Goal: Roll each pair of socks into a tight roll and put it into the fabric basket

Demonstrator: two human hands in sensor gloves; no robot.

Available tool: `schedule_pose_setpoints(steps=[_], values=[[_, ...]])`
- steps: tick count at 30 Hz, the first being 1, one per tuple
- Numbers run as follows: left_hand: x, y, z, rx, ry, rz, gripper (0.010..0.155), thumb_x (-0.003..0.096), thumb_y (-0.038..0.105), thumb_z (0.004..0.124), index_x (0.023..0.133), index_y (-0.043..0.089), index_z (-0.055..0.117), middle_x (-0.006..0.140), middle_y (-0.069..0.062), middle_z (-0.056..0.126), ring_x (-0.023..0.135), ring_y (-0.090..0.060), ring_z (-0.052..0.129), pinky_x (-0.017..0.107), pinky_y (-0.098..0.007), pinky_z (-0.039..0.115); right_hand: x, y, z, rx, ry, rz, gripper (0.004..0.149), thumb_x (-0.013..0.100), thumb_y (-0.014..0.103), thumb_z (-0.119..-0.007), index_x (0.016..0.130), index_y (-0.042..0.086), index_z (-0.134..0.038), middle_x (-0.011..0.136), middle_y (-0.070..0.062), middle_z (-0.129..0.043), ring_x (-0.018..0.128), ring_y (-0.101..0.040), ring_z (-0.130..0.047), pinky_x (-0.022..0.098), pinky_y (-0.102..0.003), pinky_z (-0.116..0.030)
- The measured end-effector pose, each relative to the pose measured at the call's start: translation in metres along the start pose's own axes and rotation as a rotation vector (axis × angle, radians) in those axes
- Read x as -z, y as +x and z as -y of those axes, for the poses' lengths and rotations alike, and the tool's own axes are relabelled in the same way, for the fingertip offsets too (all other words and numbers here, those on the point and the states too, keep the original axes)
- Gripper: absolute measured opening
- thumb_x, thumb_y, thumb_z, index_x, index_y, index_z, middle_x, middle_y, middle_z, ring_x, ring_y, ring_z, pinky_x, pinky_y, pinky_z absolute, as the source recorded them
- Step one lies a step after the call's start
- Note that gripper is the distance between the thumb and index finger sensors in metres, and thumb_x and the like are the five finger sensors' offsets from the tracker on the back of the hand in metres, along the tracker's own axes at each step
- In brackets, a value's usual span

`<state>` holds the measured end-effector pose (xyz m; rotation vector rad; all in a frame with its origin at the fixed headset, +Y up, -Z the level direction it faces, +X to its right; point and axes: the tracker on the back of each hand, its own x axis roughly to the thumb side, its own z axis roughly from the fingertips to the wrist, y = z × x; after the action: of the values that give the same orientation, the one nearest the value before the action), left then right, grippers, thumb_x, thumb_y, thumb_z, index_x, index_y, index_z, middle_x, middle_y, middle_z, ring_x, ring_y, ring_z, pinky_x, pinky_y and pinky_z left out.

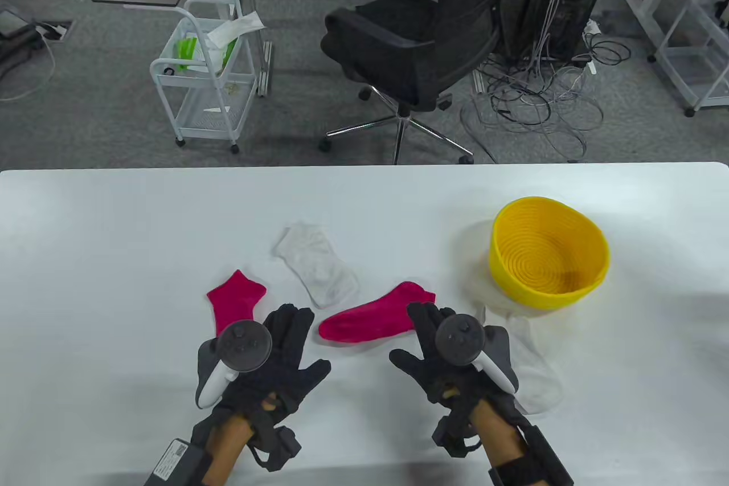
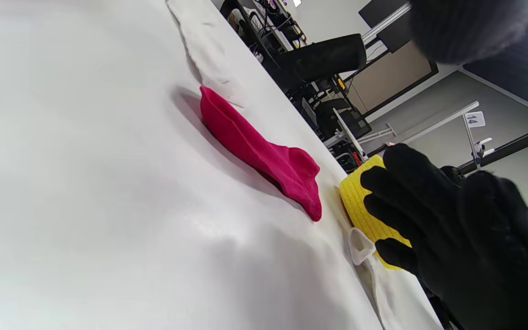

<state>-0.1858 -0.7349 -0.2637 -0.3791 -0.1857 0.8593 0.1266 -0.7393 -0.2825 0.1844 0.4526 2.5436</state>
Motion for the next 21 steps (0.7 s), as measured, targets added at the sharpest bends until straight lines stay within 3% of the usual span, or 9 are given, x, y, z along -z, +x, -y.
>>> schedule_pose_setpoints(steps=[9, 21], values=[[0.0, 0.001, 0.0, -0.001, -0.002, 0.003, 0.086, 0.037, 0.066, 0.069, 0.102, 0.046, 0.016, 0.112, 0.009, -0.002, 0.109, -0.023, -0.003, 0.07, -0.056, 0.002, -0.001, 0.0, 0.002, -0.002, -0.002, -0.004, 0.094, 0.031, 0.082, -0.052, 0.106, 0.039, -0.016, 0.12, 0.002, -0.023, 0.114, -0.036, -0.021, 0.072, -0.071, -0.029], [-0.001, 0.003, -0.003, -0.022, -0.001, 0.021, 0.086, 0.0372, 0.065, 0.07, 0.102, 0.046, 0.016, 0.112, 0.009, -0.002, 0.109, -0.023, -0.003, 0.071, -0.056, 0.002, -0.003, -0.004, 0.018, 0.014, -0.083, -0.015, 0.092, 0.034, 0.078, -0.058, 0.107, 0.035, -0.023, 0.119, 0.0, -0.032, 0.113, -0.035, -0.038, 0.073, -0.064, -0.047]])
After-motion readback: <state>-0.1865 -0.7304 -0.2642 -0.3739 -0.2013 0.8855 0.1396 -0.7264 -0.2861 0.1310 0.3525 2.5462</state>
